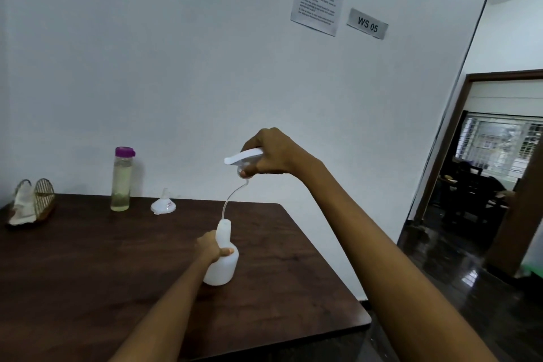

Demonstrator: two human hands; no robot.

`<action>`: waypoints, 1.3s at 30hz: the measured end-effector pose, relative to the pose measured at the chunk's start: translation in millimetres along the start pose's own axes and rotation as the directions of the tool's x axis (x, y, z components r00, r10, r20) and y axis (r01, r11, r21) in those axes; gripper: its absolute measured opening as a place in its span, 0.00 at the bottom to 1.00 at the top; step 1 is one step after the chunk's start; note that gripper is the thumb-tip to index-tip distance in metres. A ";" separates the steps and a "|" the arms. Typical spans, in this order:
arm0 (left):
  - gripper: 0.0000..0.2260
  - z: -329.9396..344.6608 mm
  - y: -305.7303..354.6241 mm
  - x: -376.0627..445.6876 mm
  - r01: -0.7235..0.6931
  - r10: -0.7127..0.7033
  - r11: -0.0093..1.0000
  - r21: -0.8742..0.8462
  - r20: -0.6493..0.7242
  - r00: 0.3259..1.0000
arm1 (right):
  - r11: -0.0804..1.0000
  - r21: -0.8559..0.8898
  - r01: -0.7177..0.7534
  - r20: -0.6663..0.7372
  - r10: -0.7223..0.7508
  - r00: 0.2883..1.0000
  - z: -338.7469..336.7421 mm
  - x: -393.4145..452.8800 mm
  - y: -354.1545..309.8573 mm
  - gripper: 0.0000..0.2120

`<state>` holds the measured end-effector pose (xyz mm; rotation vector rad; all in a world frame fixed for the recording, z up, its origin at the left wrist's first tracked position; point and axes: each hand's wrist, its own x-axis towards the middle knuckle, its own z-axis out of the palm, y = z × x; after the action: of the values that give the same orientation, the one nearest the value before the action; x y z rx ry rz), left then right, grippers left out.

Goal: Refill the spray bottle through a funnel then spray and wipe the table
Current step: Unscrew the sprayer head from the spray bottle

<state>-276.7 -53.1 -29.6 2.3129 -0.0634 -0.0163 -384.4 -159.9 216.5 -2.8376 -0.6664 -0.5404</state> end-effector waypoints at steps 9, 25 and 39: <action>0.29 -2.2 0.9 -0.2 0.003 -0.003 1.000 0.011 0.012 1.000 | 0.999 -0.044 0.016 -0.050 -0.018 0.999 2.1 -8.2 8.8 0.09; 0.28 -5.2 1.0 0.2 -0.007 0.006 0.995 0.103 0.018 1.000 | 0.975 0.207 -0.082 -0.319 0.147 0.936 79.1 -62.6 62.6 0.07; 0.29 -2.2 -0.5 2.6 -0.007 0.006 0.997 0.079 0.010 1.000 | 0.933 0.353 -0.068 -0.503 0.250 0.827 68.8 -66.8 73.9 0.08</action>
<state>-274.0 -51.3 -28.4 2.3916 -0.0776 -0.0229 -385.0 -234.3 121.0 -2.2420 -0.3555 -1.0417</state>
